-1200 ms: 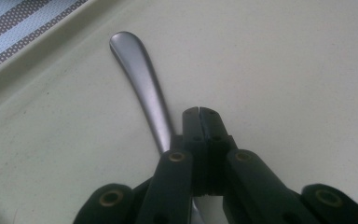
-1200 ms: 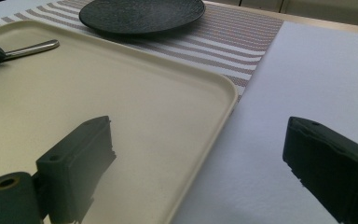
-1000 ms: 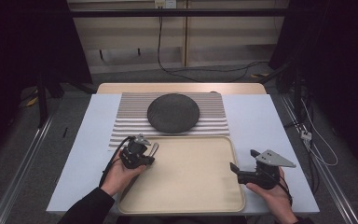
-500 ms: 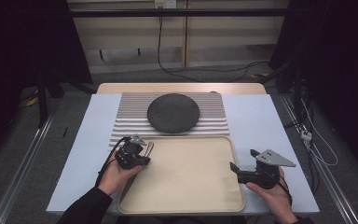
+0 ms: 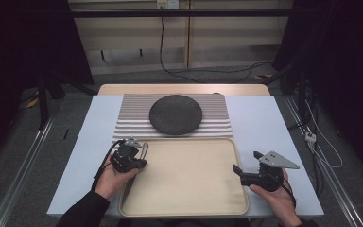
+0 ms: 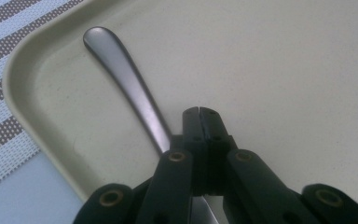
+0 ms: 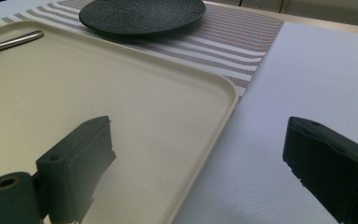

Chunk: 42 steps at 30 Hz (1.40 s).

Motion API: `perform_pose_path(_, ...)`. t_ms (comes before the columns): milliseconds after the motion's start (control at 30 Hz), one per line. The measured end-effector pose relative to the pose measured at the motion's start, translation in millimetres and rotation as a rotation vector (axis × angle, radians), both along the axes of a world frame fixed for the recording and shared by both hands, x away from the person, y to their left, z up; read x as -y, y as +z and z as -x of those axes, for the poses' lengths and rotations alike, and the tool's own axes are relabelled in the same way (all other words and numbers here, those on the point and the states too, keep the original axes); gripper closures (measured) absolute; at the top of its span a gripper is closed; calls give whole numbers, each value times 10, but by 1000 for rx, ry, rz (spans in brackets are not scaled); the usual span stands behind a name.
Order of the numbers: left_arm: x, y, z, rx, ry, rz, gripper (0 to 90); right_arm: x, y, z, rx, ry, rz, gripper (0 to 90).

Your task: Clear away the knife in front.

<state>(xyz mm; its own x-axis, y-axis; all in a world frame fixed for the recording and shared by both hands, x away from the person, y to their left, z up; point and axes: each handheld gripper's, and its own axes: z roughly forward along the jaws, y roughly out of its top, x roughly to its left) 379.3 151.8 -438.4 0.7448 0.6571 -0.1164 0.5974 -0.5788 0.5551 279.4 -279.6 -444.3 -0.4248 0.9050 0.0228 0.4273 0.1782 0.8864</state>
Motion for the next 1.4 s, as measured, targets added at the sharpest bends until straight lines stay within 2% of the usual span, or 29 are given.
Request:
perform_pose_path(367,-94,-3,16,6,23,3,900,2,0,0,-1,0,-1,81)
perform_pose_path(433,-133,-6,9,-3,33,13,900,3,0,-1,-1,-1,-1,81)
perform_pose_path(500,-153,-5,21,8,55,3,900,1,-1,-1,-1,-1,0,81)
perform_pose_path(600,-202,-9,16,-8,44,22,900,0,0,-1,-1,0,0,81)
perform_pose_path(700,-193,-7,23,3,44,13,900,-1,-2,-6,-4,0,0,81)
perform_pose_path(900,-195,-6,28,-2,37,19,900,1,-2,-6,-1,1,1,81)
perform_pose_path(967,-165,2,52,14,30,3,870,0,-2,-8,-3,0,0,81)
perform_pose_path(1033,-140,13,65,23,9,28,844,-6,-2,-9,-2,2,1,81)
perform_pose_path(1067,-133,27,70,35,2,26,834,-7,-2,-10,-2,2,1,81)
perform_pose_path(1200,-136,74,100,76,19,63,703,-5,-1,-11,-2,2,0,81)
perform_pose_path(1267,-134,93,113,112,37,78,553,-5,-1,-11,-3,3,0,81)
perform_pose_path(1333,-133,107,118,124,54,107,409,-7,0,-12,-2,4,-1,81)
perform_pose_path(1400,-133,119,129,155,56,106,300,-9,1,-14,-1,4,-2,81)
